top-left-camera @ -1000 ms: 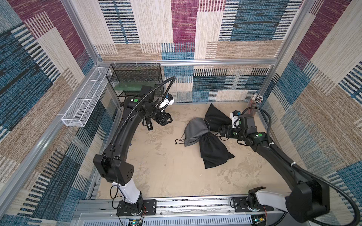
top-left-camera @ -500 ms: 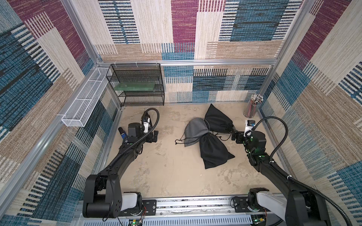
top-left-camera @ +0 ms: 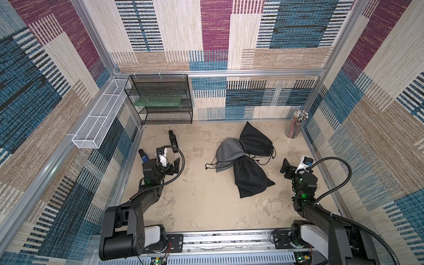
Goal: Pack away hair dryers
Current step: Reset both arms
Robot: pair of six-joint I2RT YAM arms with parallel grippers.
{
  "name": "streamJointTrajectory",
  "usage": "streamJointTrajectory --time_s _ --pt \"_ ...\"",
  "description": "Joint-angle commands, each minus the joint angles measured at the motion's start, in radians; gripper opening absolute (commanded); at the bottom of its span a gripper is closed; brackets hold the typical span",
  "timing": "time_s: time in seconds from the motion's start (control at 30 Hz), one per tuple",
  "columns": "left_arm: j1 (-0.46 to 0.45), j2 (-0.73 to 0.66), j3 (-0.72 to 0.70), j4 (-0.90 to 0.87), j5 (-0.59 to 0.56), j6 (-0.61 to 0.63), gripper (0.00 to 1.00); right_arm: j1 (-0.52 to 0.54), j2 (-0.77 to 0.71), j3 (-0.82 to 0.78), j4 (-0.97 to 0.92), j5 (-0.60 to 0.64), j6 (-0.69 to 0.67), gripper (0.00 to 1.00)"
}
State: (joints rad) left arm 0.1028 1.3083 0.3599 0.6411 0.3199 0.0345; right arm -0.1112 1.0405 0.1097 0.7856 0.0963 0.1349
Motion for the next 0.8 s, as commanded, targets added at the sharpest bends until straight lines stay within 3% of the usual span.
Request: streamJointTrajectory --time_s 0.0,0.13,0.23,0.37,0.43,0.53,0.57,0.77 --pt "0.002 0.056 -0.064 0.258 -0.001 0.010 1.00 -0.019 0.015 -0.011 0.144 0.021 0.003 0.95" --pt "0.006 0.238 -0.086 0.489 -0.026 -0.019 1.00 -0.029 0.064 -0.004 0.207 0.002 -0.001 0.95" --pt "0.009 0.194 -0.001 0.238 -0.037 -0.007 1.00 -0.031 0.138 0.035 0.226 -0.052 0.011 0.95" --pt "0.012 0.219 0.058 0.170 -0.018 -0.012 1.00 0.022 0.235 0.004 0.387 0.012 0.004 0.95" --pt "0.014 0.243 0.037 0.250 -0.028 -0.031 1.00 0.076 0.286 0.023 0.402 0.055 -0.039 0.95" --pt "0.015 0.232 0.042 0.220 -0.069 -0.039 1.00 0.146 0.398 0.050 0.471 0.142 -0.102 0.95" --pt "0.015 0.237 0.040 0.234 -0.073 -0.042 1.00 0.159 0.395 0.091 0.384 0.165 -0.098 0.95" --pt "0.011 0.232 0.039 0.228 -0.101 -0.050 1.00 0.126 0.416 0.153 0.287 0.118 -0.075 0.95"
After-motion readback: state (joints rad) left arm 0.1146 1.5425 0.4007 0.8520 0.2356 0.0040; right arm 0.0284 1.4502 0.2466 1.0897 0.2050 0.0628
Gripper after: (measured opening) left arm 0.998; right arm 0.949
